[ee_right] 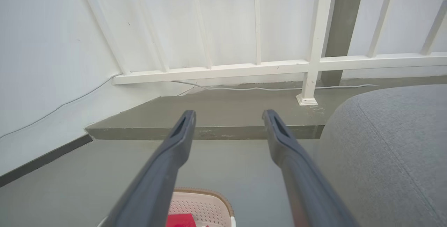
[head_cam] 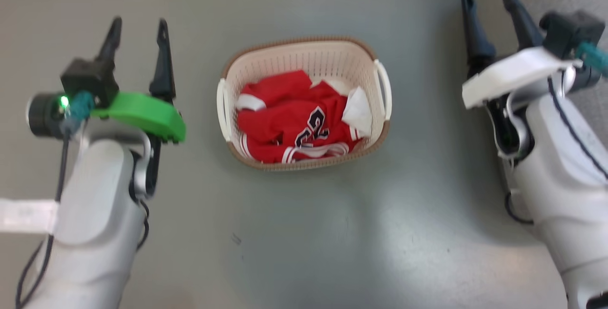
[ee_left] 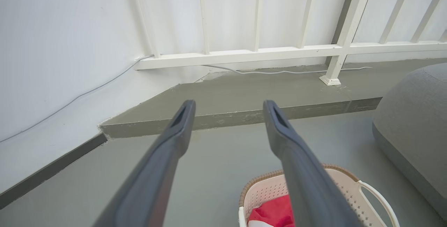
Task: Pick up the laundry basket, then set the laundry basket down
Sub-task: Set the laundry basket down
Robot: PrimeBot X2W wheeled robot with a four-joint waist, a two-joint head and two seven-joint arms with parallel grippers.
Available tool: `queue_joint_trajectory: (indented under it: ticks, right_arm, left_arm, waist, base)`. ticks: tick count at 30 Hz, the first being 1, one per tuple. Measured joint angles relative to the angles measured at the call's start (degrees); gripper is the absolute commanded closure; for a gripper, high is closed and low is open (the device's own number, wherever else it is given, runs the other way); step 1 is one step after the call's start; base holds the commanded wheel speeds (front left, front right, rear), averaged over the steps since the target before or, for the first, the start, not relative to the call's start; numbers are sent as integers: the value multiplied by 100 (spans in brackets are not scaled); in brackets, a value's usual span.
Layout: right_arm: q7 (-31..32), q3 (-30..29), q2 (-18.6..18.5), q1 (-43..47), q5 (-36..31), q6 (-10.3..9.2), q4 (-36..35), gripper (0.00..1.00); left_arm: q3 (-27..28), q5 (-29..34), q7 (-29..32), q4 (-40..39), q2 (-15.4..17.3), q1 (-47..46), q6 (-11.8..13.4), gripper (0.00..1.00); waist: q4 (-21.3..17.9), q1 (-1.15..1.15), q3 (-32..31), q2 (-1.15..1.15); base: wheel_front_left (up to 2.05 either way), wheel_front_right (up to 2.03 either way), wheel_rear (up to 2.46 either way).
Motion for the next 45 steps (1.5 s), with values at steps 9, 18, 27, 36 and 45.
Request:
queue_joint_trajectory:
  ticks: [9, 18, 27, 36, 45]
  right_arm:
    - [0, -153, 26, 864, -211, -97, -350, 0]
    - [0, -230, 97, 1592, -272, -155, -577, 0]
    - [0, -308, 148, 2361, -370, -230, -784, 0]
    - [0, -339, 163, 2959, -467, -300, -894, 0]
    - [0, -350, 159, 3239, -532, -338, -1148, 0]
  left_arm:
    - [26, 159, 0, -477, -11, 946, 63, 0]
    - [9, 250, 0, -730, -14, 1746, 70, 0]
    - [93, 250, 0, -979, -42, 2497, 120, 0]
    - [105, 260, 0, -1187, -64, 3034, 129, 0]
    - [177, 294, 0, -1395, -71, 3399, 176, 0]
  waist:
    - [-9, 0, -654, 0]
    - [18, 0, -1206, 0]
    - [47, 0, -1737, 0]
    - [85, 0, -2102, 0]
    - [100, 0, -2260, 0]
  base:
    - [0, 0, 0]
    - [0, 0, 0]
    - [0, 0, 0]
    - [0, 0, 0]
    - [0, 0, 0]
